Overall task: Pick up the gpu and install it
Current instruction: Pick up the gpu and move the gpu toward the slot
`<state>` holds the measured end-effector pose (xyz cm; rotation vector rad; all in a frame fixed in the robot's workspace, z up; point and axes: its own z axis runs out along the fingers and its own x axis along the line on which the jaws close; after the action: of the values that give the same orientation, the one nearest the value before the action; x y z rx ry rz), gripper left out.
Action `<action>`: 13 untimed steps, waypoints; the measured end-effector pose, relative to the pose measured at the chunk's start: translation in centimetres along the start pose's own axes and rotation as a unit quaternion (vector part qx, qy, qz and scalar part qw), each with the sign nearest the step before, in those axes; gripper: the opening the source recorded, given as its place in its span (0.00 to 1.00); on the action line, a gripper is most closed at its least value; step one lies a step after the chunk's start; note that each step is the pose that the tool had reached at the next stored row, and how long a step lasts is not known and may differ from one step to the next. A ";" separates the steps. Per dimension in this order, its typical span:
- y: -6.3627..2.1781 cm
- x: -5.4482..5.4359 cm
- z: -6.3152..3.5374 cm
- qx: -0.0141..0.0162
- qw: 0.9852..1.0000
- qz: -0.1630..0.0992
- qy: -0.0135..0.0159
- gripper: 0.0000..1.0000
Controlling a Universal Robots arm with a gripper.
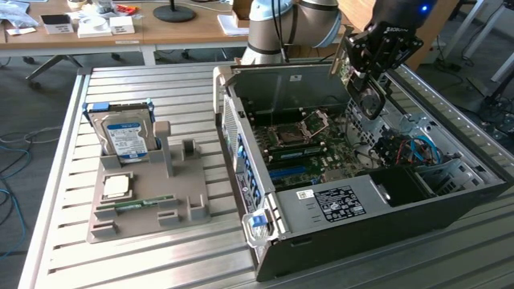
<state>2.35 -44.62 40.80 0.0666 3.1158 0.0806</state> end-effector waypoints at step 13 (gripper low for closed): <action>0.11 -2.6 0.07 0.000 1.000 0.000 0.000 0.27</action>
<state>4.96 -44.62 40.80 0.0668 3.1157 0.0805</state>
